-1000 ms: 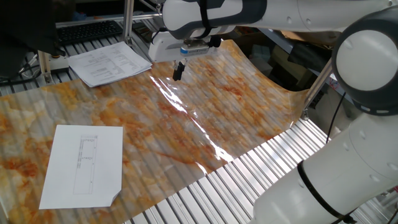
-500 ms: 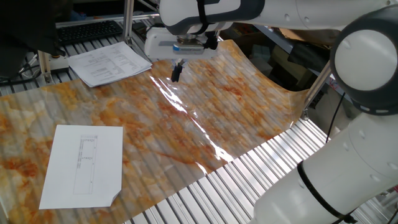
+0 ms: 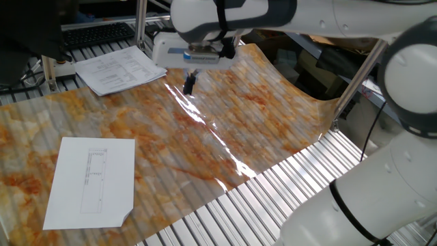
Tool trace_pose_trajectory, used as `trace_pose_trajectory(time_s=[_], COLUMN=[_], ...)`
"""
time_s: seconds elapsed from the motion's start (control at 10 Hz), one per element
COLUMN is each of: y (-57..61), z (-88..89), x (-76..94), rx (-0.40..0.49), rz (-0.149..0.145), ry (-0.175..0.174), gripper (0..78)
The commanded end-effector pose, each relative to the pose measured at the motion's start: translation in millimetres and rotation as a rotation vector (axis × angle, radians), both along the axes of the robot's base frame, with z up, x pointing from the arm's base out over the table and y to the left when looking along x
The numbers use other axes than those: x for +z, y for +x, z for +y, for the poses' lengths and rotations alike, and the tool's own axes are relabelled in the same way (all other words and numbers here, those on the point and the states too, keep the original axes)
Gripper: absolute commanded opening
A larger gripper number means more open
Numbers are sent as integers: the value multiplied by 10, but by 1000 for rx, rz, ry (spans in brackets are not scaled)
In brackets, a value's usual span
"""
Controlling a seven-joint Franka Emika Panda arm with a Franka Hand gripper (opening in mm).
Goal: Flip over and spread out the paper that is laid flat on the table
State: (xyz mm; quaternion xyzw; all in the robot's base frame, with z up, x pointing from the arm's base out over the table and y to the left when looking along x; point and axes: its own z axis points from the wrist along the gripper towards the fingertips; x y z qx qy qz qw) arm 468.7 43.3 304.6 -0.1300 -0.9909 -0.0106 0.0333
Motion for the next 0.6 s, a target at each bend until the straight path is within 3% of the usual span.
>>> trace_pose_trajectory(time_s=[0.1,0.6], y=[-119,-205], z=[96,163], x=[-149,-241], rx=[9,27], rz=[-7,-17], ry=[4,10], gripper=[0,0])
